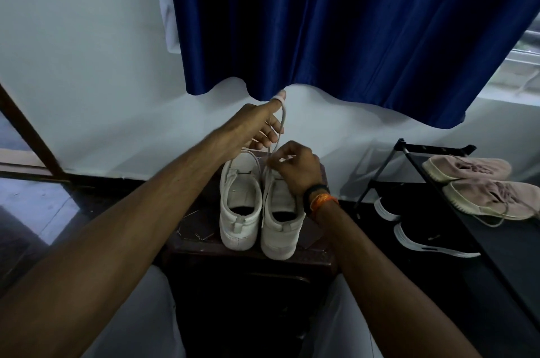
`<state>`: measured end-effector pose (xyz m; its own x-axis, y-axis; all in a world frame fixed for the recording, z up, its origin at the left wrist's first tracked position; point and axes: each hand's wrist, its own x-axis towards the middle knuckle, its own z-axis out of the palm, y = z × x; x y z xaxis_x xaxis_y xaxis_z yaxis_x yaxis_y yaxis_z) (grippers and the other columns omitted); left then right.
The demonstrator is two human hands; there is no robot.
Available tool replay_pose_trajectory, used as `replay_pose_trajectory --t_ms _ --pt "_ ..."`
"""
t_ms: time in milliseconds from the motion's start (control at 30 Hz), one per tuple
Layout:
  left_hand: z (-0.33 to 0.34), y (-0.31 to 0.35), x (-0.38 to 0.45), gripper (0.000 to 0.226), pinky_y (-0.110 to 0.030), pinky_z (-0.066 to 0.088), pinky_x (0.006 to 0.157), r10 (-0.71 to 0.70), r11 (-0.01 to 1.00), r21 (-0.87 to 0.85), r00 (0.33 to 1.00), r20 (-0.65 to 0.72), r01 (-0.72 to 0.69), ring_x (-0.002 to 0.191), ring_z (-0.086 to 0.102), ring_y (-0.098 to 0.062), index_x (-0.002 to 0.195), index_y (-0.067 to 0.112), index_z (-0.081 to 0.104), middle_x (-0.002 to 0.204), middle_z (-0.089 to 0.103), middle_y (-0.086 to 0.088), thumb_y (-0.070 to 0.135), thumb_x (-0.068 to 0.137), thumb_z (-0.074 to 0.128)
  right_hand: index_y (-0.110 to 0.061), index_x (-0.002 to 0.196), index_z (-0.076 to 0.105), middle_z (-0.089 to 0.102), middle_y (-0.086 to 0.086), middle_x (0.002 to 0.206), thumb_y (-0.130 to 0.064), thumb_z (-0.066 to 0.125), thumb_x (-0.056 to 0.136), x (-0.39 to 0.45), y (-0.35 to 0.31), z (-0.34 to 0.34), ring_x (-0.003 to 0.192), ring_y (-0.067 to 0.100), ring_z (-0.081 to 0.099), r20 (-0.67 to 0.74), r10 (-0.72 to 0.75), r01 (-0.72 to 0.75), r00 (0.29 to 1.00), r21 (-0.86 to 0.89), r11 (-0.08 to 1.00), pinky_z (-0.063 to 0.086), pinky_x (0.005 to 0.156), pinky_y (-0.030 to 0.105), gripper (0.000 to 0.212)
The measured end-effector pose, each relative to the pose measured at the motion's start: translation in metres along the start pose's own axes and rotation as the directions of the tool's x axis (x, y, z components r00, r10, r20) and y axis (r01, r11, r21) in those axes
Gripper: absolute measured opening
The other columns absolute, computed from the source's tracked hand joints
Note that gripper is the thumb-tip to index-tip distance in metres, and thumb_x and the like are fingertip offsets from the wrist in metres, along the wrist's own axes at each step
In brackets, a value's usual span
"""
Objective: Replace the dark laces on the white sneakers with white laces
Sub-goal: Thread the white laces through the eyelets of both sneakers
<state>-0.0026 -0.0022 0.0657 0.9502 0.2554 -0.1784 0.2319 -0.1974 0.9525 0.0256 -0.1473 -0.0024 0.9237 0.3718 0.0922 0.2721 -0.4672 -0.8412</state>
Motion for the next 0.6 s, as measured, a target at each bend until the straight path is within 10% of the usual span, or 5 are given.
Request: replay_pose_trajectory --t_ms 200,367,467,600 --pt "0.000 0.002 0.002 0.054 -0.022 0.042 0.052 0.039 0.999 0.018 0.994 -0.105 -0.038 0.055 0.050 -0.012 0.090 0.005 0.075 0.064 0.059 -0.002 0.055 0.097 0.055 -0.012 0.099 0.056 0.076 0.020 0.090 -0.005 0.075 0.083 0.011 -0.012 -0.018 0.068 0.020 0.066 0.110 0.088 -0.130 0.990 0.476 0.870 0.047 0.058 0.028 0.026" --pt "-0.021 -0.001 0.007 0.017 -0.017 0.045 0.059 0.145 0.970 0.236 0.911 -0.387 -0.055 0.075 0.059 -0.015 0.099 0.004 0.072 0.085 0.063 -0.004 0.017 0.091 0.064 -0.013 0.110 0.061 0.077 0.007 0.082 -0.010 0.075 0.088 0.020 -0.014 -0.047 0.067 0.021 0.073 -0.093 0.032 -0.003 0.995 0.296 0.955 0.056 0.056 0.032 0.026" --pt "-0.017 0.010 0.004 0.074 -0.027 0.046 0.091 0.356 0.756 0.632 0.918 -0.177 -0.171 0.120 0.052 -0.025 0.144 0.015 0.046 0.142 0.043 -0.012 0.004 0.077 0.077 -0.018 0.111 0.056 0.075 0.002 0.083 -0.013 0.075 0.088 0.028 -0.021 -0.059 0.070 0.014 0.073 -0.089 -0.176 0.180 0.980 0.039 0.983 0.059 0.063 0.032 0.030" --pt "0.004 0.026 0.007 0.076 -0.016 0.045 0.065 0.419 0.611 0.657 0.884 0.205 -0.442 0.078 0.060 -0.009 0.148 0.021 0.041 0.131 0.060 -0.002 0.005 0.082 0.077 -0.020 0.110 0.049 0.074 -0.002 0.090 0.005 0.065 0.083 0.036 -0.038 -0.063 0.080 0.009 0.073 0.011 -0.304 0.303 0.953 -0.092 0.948 0.061 0.079 0.038 0.040"
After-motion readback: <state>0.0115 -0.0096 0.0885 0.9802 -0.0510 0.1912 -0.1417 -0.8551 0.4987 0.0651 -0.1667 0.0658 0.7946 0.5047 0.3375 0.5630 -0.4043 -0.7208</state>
